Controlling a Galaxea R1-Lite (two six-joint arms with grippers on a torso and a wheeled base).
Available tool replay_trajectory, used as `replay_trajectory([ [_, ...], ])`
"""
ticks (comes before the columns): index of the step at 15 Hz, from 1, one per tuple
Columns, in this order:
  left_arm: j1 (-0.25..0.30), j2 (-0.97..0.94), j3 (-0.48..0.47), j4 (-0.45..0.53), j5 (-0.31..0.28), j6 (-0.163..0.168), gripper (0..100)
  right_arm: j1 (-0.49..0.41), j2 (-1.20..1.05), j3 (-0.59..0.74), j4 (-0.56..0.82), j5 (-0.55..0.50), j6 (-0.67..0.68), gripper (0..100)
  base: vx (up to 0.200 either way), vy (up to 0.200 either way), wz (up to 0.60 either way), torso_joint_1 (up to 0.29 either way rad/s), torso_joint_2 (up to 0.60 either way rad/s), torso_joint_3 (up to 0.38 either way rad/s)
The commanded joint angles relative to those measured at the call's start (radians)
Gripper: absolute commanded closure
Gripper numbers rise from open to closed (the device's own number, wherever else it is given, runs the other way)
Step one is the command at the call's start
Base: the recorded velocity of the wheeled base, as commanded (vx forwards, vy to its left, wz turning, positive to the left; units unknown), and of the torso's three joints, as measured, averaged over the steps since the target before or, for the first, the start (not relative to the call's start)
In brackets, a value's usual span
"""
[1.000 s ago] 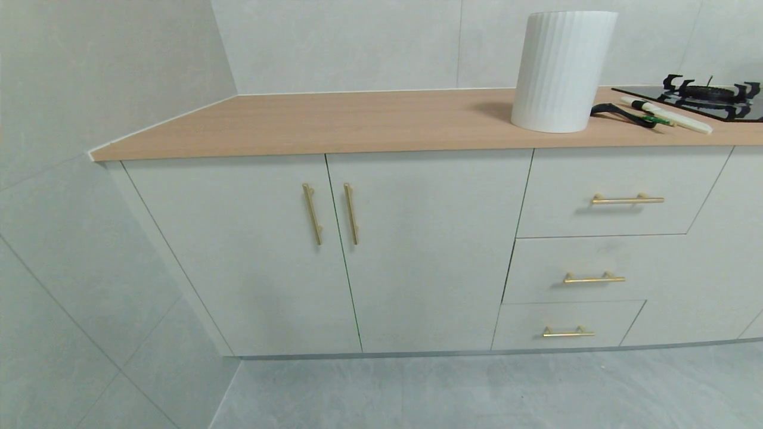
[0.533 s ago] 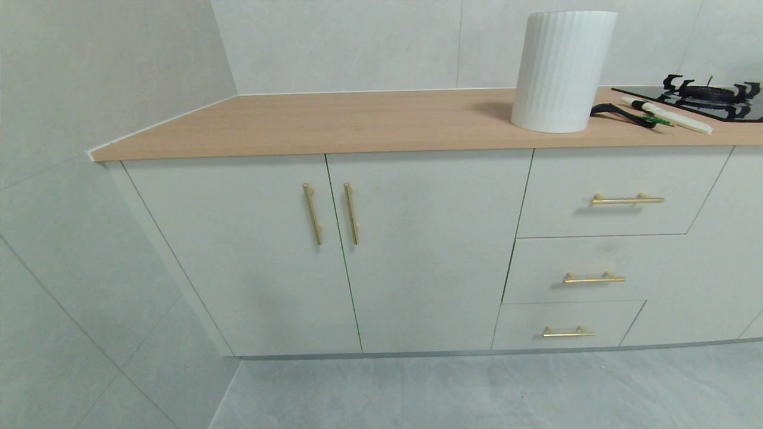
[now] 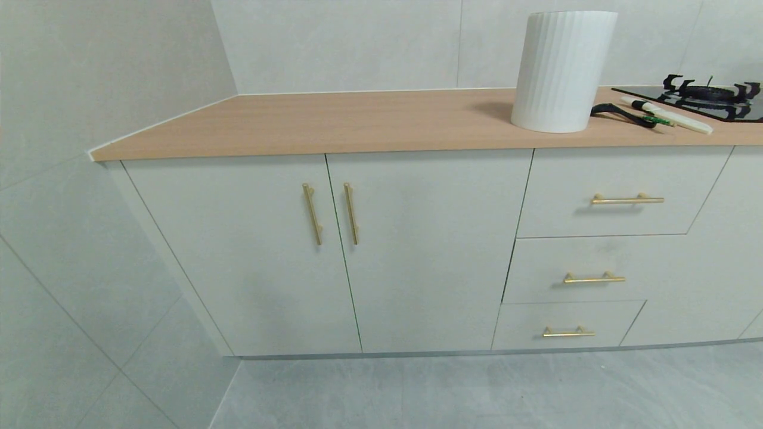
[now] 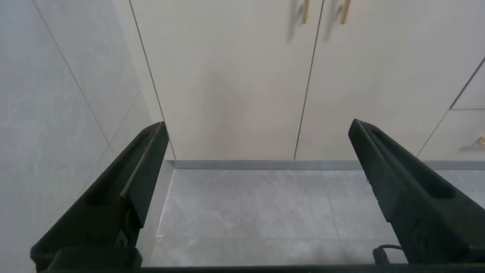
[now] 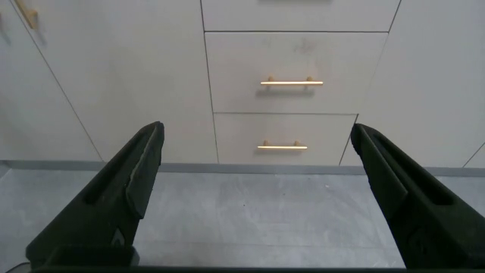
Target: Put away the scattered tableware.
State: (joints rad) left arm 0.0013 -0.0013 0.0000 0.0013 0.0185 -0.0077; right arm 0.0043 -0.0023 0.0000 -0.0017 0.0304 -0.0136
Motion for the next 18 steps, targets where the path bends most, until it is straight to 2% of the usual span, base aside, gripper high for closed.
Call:
replay_trajectory([
  [1, 0.0, 0.001, 0.0, 0.0, 0.0, -0.002, 0, 0.0, 0.002, 0.0, 0.0, 0.0, 0.0, 0, 0.0, 0.0, 0.0, 0.0, 0.0, 0.0],
  [6, 0.0, 0.001, 0.0, 0.0, 0.0, -0.002, 0, 0.0, 0.002, 0.0, 0.0, 0.0, 0.0, 0, 0.0, 0.0, 0.0, 0.0, 0.0, 0.0],
  [18, 0.0, 0.001, 0.0, 0.0, 0.001, -0.002, 0, 0.0, 0.002, 0.0, 0.0, 0.0, 0.001, 0, 0.0, -0.2, 0.0, 0.002, 0.0, 0.002],
])
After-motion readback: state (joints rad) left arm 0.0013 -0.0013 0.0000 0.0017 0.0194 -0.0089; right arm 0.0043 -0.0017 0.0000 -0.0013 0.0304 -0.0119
